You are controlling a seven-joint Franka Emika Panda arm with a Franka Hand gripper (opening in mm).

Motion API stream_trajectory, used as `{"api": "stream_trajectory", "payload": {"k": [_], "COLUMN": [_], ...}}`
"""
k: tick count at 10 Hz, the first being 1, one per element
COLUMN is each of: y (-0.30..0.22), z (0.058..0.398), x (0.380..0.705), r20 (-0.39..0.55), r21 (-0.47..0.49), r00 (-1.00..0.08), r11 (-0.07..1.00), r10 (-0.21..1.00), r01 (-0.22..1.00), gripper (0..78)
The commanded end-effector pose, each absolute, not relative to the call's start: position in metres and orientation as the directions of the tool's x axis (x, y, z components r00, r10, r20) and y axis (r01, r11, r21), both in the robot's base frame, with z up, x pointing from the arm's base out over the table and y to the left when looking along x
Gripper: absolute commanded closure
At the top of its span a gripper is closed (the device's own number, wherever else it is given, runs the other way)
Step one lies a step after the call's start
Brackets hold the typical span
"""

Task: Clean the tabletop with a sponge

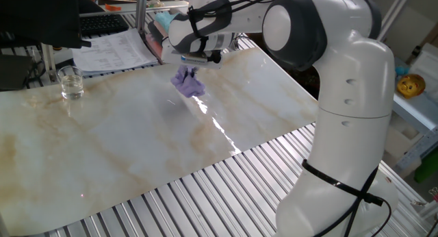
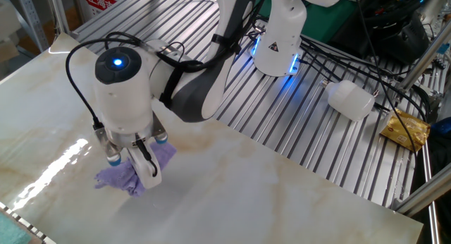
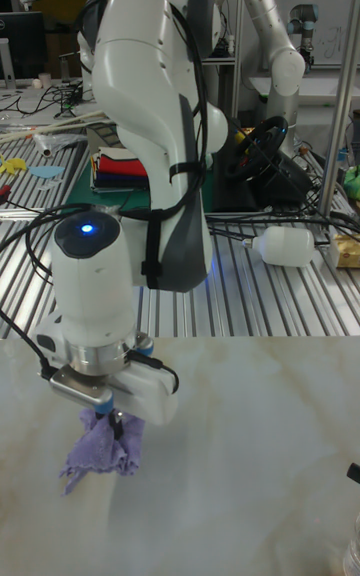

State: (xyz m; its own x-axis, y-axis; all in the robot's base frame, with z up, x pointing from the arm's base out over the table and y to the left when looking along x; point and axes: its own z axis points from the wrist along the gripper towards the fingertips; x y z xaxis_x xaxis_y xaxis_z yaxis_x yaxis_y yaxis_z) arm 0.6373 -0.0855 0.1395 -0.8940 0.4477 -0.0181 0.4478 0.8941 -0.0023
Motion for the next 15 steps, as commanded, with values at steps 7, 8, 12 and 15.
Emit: {"api": "stream_trajectory", "payload": {"k": [7,8,12,15], "y": [-0.086,-0.086,-0.076,-0.071], "z": [0.141,0.141,0.121,0.106], "x": [0.638,0.638,0.647,0.651], "r20": [0.037,0.04,0.017,0.01], "r21": [-0.049,-0.054,-0.031,-0.025], "r00": [-0.91,-0.918,-0.922,-0.925], "r11": [0.91,0.919,0.922,0.925], "r10": [0.414,0.393,0.387,0.381], "r01": [0.412,0.391,0.387,0.38], "gripper": [76.4,76.4,76.4,76.4]}}
